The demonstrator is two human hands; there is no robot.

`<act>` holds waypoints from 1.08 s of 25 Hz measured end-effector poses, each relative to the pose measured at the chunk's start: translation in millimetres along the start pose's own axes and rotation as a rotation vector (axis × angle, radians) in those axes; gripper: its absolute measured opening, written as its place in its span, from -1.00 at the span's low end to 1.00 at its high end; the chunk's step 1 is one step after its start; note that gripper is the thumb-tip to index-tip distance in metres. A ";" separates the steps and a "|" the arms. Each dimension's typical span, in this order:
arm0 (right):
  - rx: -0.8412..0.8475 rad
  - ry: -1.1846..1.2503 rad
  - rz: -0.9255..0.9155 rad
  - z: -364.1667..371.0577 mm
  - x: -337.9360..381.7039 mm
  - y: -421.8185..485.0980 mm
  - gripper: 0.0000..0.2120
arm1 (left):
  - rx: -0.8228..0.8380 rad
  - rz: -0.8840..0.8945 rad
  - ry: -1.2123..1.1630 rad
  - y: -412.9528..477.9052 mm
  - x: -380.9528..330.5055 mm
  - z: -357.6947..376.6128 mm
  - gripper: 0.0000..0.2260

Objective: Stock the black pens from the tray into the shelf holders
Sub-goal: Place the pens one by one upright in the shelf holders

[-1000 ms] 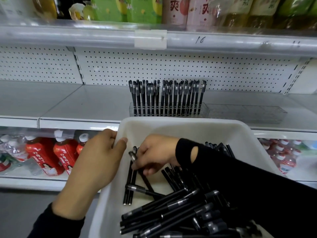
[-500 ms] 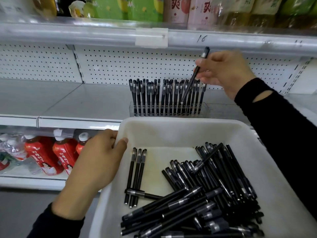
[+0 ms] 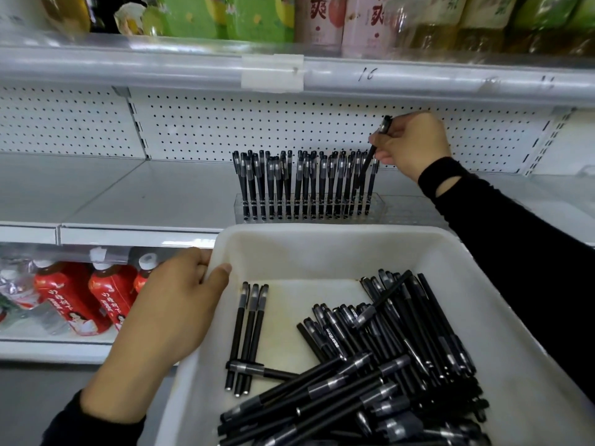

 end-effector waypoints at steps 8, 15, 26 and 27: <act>0.056 -0.196 0.033 25.0 -30.0 19.5 -0.80 | -0.012 0.002 0.005 -2.2 -0.7 -2.9 -0.86; 0.127 -0.318 0.118 39.2 -45.8 19.9 -0.78 | -0.001 0.001 0.002 -1.0 -0.5 -1.9 -0.86; 0.244 -0.546 0.216 52.1 -48.2 12.2 -0.64 | -0.007 0.004 -0.007 -1.0 -1.2 -2.3 -0.84; 0.266 -0.601 0.202 47.7 -42.0 7.9 -0.63 | -0.006 0.006 -0.011 -1.1 -1.2 -2.2 -0.84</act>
Point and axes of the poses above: each hand's wrist, its own y-axis towards the middle knuckle, its own z-axis out of the palm, x = y × z, the point moved 3 cm from there along y, towards the middle knuckle, and after that the axes turned 1 degree about y, right-handed, at the moved point
